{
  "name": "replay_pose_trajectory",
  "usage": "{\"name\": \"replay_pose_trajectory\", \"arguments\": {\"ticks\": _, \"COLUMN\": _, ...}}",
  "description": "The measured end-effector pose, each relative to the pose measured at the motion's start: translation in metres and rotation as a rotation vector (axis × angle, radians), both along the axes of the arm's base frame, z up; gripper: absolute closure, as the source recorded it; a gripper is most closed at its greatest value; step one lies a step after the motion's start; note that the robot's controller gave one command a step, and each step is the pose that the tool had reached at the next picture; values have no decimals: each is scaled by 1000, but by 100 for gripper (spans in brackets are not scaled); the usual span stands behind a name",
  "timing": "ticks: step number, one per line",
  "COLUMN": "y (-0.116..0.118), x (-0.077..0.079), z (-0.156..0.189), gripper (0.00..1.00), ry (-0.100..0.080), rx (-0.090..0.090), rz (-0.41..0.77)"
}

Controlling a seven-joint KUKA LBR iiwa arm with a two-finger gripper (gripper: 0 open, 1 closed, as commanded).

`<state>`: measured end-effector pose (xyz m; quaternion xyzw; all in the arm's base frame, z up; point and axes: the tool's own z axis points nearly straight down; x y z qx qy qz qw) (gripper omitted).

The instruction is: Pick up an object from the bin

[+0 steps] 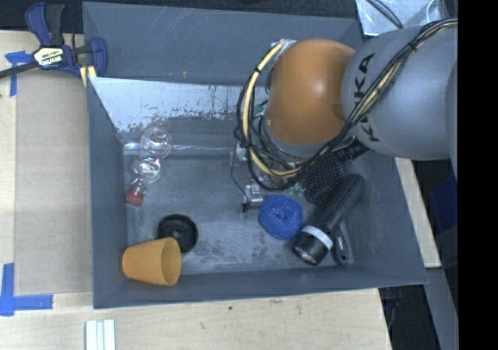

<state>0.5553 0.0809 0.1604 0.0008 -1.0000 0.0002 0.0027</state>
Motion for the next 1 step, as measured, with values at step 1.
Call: {"name": "replay_pose_trajectory", "arguments": {"ticks": 1, "y": 0, "x": 2, "z": 5, "gripper": 0, "ry": -9, "rx": 1, "rz": -2}}
